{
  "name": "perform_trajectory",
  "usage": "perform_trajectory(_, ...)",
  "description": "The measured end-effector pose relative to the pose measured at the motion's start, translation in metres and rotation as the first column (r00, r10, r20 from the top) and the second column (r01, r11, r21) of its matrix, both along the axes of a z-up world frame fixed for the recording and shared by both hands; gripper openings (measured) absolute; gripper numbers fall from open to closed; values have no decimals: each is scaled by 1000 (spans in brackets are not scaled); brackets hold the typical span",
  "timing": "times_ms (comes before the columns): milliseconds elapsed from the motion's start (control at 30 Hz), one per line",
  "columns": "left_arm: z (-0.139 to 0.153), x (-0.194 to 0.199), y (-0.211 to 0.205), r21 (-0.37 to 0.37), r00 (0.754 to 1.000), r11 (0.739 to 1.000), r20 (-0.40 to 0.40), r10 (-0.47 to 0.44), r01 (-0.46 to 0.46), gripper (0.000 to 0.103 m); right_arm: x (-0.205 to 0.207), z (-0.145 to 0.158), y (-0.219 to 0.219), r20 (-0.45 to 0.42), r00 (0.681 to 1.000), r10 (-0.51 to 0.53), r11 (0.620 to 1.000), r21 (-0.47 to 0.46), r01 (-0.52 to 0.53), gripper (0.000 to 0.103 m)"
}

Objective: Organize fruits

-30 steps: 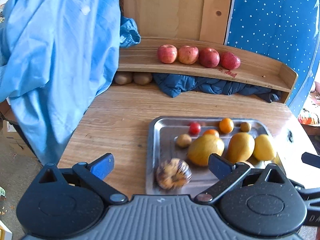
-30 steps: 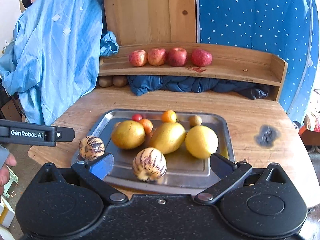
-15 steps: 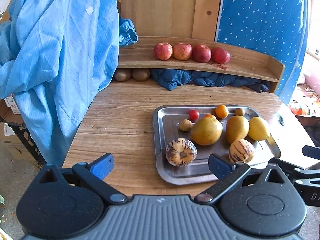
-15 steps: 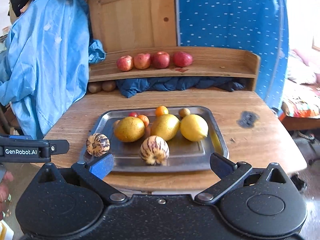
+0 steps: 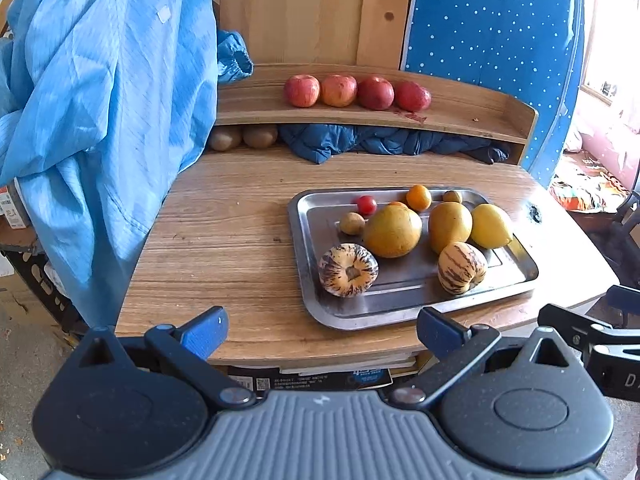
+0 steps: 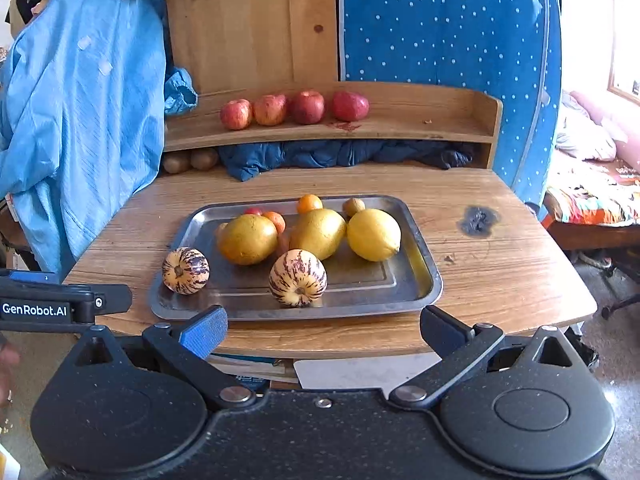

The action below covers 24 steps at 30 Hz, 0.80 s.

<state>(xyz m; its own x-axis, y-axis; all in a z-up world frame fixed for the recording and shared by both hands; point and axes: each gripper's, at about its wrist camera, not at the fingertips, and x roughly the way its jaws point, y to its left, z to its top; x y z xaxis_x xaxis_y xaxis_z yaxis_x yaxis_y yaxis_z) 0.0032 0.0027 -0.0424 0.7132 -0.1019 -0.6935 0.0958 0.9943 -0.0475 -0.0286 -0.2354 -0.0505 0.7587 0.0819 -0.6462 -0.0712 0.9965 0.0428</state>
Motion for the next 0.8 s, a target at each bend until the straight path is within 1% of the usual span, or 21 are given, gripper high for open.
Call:
perform_trajectory(67, -1, 4, -2, 3, 1000, 1000, -17, 10, -10, 102, 3, -2, 0, -14, 1000, 6, 1000, -15, -6, 102)
perform_trajectory(167, -4, 6, -5, -4, 1000, 1000, -22, 17, -17, 102, 9, -5, -2, -26, 1000, 6, 1000, -6, -7, 102)
perform_trajectory(233, -6, 8, -6, 1, 999, 1000, -47, 19, -19, 102, 11, -6, -1, -28, 999, 15, 1000, -15, -16, 102)
perform_trajectory(800, -11, 24, -10, -8, 997, 999, -66, 31, -32, 102, 30, -9, -2, -56, 998, 32, 999, -31, -34, 102)
